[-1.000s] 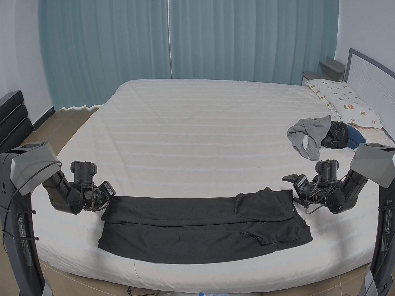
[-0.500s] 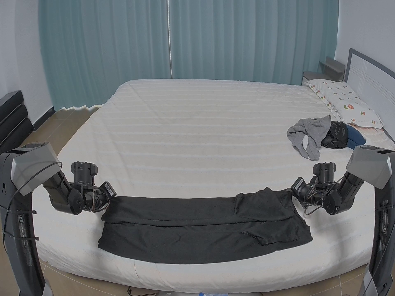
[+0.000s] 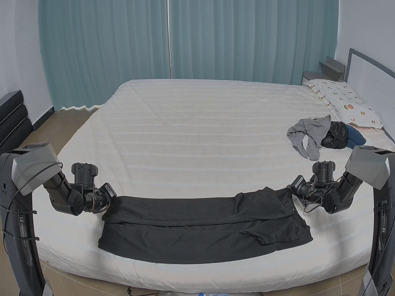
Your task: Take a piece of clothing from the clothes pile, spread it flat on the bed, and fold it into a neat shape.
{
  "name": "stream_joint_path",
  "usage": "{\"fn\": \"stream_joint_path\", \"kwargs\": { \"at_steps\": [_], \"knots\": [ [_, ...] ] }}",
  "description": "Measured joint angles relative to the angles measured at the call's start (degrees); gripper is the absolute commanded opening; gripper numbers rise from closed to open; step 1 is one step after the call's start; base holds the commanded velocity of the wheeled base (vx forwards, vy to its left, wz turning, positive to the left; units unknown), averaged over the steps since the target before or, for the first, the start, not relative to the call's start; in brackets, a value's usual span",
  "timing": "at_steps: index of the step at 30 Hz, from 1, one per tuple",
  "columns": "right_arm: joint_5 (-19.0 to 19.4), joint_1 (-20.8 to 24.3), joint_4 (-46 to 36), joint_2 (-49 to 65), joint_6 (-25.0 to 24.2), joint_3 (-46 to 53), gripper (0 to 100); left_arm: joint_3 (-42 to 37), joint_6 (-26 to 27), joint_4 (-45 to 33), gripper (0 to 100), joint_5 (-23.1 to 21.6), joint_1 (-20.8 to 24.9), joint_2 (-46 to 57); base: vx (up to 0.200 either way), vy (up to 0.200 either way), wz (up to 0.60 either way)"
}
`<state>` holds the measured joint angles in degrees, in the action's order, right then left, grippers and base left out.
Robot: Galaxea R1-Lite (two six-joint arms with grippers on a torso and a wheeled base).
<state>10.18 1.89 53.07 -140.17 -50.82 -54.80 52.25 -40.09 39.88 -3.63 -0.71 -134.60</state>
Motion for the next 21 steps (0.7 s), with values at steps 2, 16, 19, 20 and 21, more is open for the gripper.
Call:
{"fn": "stream_joint_path", "kwargs": {
  "at_steps": [2, 16, 19, 20, 21],
  "knots": [
    [0.0, 0.0, 0.6, 0.3, -0.6, 0.3, 100, 0.0, -1.1, 0.0, 100, -0.1, 0.0, 0.1, 0.0, 0.0, 0.0],
    [1.5, -0.2, 1.3, 11.5, -8.0, 9.0, 100, -2.0, -7.4, -0.3, 100, -1.6, -1.0, 5.0, -0.057, 0.0, 0.0],
    [1.7, 0.5, 1.3, 13.3, -8.2, 10.9, 100, -3.1, -7.8, -0.4, 100, -1.8, -1.1, 6.3, -0.2, 0.0, 0.0],
    [1.8, 1.2, 1.2, 14.7, -8.3, 13.0, 100, -4.7, -8.0, -0.3, 100, -2.1, -1.1, 7.5, -0.2, 0.0, 0.0],
    [1.9, 1.7, 1.3, 15.5, -8.4, 14.3, 100, -5.9, -8.1, -0.2, 100, -2.4, -1.2, 8.3, -0.2, 0.0, 0.0]
  ]
}}
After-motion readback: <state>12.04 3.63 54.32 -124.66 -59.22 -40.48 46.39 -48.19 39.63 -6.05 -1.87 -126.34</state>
